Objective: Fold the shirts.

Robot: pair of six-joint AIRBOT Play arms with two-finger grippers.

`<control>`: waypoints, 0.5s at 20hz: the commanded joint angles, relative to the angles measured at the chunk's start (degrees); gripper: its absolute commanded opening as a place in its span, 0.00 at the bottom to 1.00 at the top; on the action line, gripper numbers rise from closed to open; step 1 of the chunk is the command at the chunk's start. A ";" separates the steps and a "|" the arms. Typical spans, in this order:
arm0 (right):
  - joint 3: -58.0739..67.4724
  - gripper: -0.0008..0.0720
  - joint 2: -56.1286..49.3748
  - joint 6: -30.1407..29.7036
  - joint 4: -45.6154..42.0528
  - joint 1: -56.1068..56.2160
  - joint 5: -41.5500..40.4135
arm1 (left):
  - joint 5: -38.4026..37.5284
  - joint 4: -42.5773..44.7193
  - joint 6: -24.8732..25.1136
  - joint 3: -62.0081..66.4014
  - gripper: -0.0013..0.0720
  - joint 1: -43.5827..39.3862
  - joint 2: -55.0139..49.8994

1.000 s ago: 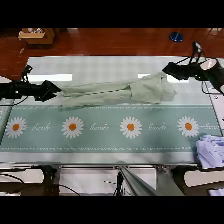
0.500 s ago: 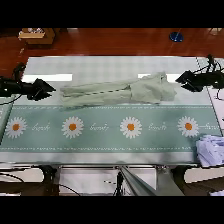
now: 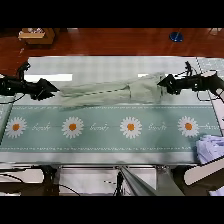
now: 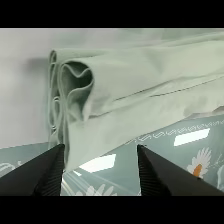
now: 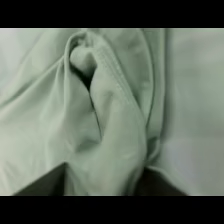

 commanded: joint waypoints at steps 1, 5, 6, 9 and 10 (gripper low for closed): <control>0.02 0.23 -0.57 -3.98 1.97 3.50 -0.76 | 0.02 0.00 0.00 0.02 0.75 -0.11 0.04; 0.02 0.04 5.53 -5.66 2.03 3.23 0.61 | -0.92 -2.38 -1.11 0.02 0.44 -0.20 0.04; 0.02 0.04 7.87 -5.64 1.05 3.23 1.46 | -1.46 -4.68 -1.05 0.04 0.33 -0.44 0.07; 0.00 0.04 14.47 -3.43 -3.63 3.23 5.60 | -1.84 -12.94 -0.96 0.22 0.14 -3.56 0.15; 0.00 0.04 16.63 -2.45 -4.83 3.32 7.43 | -1.53 -15.76 -0.59 0.26 0.13 -5.55 0.15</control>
